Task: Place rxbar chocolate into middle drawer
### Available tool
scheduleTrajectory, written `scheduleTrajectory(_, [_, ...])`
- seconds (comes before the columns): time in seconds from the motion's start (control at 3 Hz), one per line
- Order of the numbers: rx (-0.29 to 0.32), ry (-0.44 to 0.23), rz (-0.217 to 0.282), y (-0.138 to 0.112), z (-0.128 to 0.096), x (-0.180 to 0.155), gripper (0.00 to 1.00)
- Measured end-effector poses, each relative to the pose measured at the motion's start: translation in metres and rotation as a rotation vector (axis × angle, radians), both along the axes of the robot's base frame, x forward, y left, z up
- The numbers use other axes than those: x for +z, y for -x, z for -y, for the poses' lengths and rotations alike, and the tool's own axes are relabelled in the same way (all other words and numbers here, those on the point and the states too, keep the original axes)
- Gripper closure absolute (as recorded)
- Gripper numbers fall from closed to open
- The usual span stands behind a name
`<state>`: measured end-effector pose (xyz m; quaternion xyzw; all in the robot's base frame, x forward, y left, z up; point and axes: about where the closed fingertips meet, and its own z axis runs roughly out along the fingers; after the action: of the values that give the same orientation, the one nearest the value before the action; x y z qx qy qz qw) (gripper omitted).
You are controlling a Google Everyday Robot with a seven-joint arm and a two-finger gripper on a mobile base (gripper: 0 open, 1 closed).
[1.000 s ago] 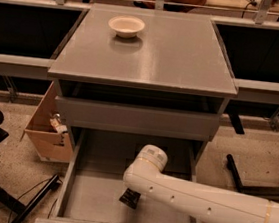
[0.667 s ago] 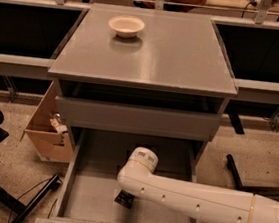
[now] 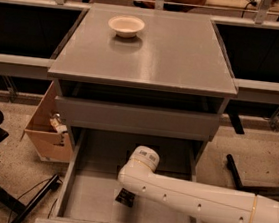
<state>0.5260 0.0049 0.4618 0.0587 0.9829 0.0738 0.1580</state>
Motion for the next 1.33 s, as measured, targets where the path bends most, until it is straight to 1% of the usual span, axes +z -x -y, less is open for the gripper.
scheduleTrajectory(0.33, [0.0, 0.0, 0.0, 0.0, 0.0, 0.0, 0.34])
scheduleTrajectory(0.67, [0.0, 0.0, 0.0, 0.0, 0.0, 0.0, 0.04])
scheduleTrajectory(1.0, [0.0, 0.0, 0.0, 0.0, 0.0, 0.0, 0.0])
scheduleTrajectory(1.33, [0.03, 0.006, 0.003, -0.004, 0.0009, 0.0041, 0.0])
